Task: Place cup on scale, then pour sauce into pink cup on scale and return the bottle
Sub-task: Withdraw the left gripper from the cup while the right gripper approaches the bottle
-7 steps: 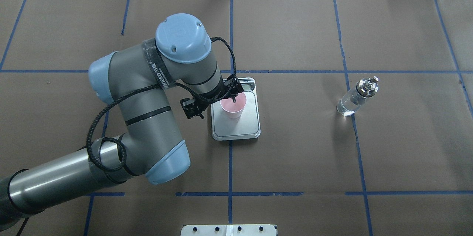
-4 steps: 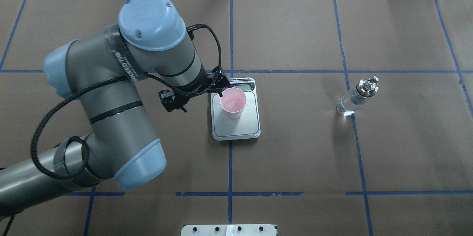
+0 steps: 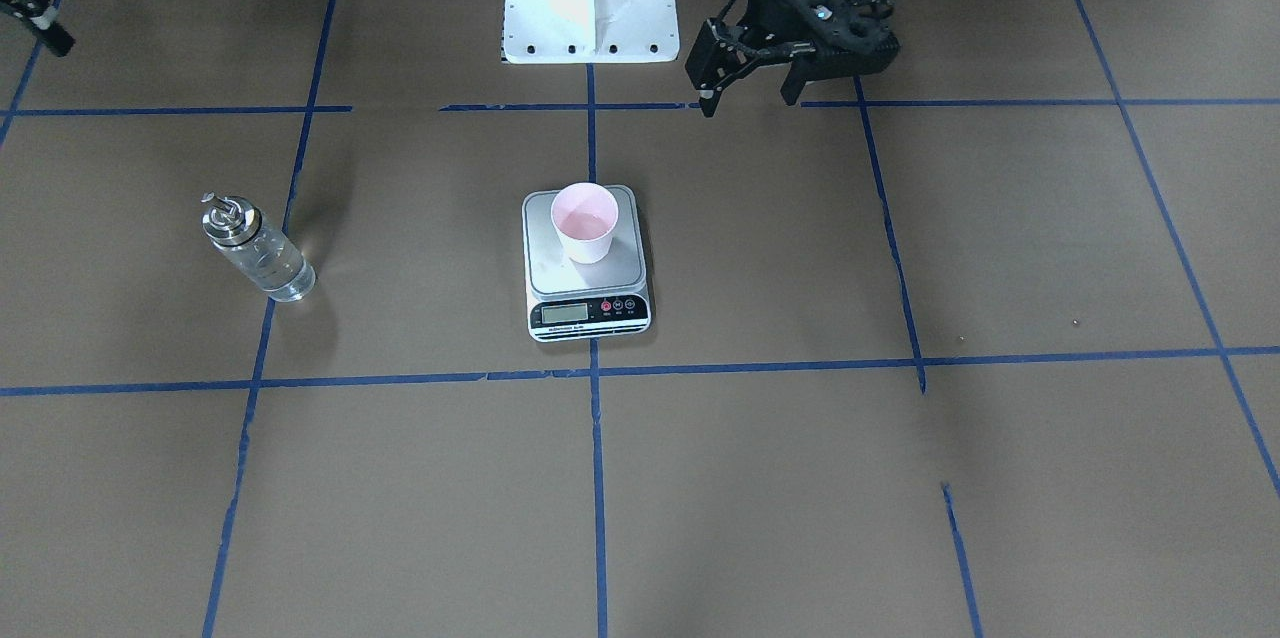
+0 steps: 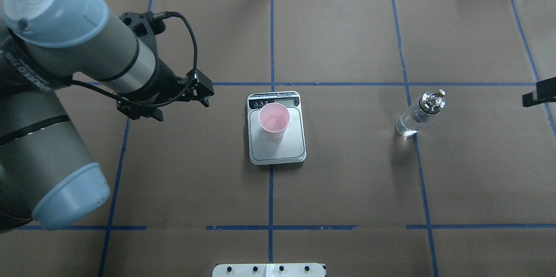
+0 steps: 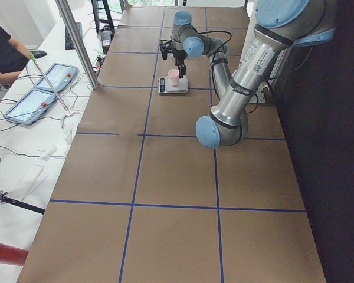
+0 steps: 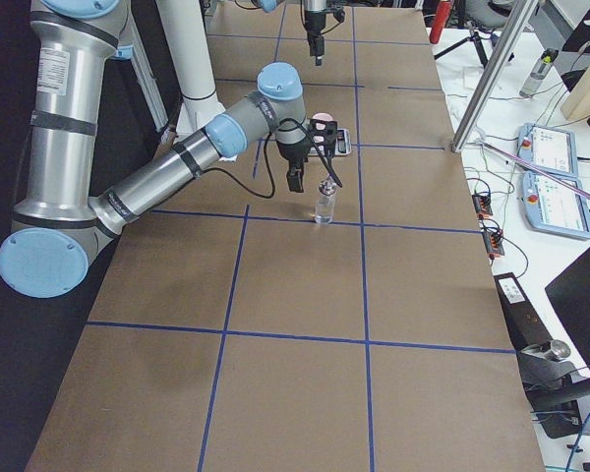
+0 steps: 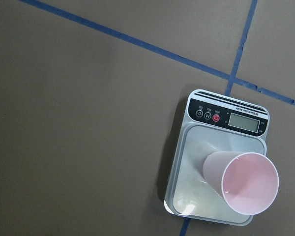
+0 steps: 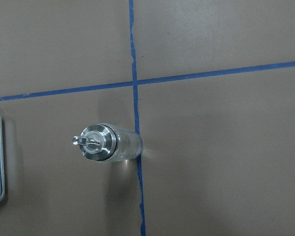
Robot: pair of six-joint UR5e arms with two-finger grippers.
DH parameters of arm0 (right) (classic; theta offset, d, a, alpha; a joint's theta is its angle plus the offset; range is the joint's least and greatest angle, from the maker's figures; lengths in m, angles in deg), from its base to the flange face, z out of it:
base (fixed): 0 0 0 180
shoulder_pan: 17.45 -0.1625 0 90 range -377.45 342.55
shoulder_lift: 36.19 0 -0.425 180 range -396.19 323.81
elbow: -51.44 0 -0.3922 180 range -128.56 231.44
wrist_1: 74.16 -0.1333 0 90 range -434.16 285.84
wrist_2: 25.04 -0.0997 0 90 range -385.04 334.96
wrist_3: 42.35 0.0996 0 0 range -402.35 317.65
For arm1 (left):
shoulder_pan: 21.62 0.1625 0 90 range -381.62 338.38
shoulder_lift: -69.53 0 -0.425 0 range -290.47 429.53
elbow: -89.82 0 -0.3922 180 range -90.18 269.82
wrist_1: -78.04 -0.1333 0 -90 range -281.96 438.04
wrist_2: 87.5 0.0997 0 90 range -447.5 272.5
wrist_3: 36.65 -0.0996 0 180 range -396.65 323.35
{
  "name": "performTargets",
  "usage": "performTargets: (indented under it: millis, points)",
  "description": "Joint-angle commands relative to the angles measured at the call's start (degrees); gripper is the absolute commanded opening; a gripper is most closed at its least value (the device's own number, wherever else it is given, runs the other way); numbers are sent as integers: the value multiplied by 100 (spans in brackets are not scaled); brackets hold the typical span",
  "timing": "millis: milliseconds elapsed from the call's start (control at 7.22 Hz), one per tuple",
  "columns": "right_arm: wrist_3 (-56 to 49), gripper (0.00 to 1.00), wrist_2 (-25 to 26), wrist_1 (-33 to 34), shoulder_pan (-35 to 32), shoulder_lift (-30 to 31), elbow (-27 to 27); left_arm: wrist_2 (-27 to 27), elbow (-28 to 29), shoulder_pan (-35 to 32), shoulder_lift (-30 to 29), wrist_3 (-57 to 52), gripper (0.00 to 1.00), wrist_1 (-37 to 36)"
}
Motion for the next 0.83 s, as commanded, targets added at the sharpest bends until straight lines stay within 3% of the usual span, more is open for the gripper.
performTargets:
  millis: [0, 277, 693]
  points:
    - [1867, 100, 1518, -908, 1453, 243, 231, -30, -350, -580, 308, -1194, 100, -586]
    - [2368, 100, 3414, -1956, 2955, 928, 222, -38, -509, -1108, 728, -2231, 100, -712]
    - [2553, 100, 5220, -2267, 4146, 984, 65, -451, -475, -2336, 1859, -5291, 100, -616]
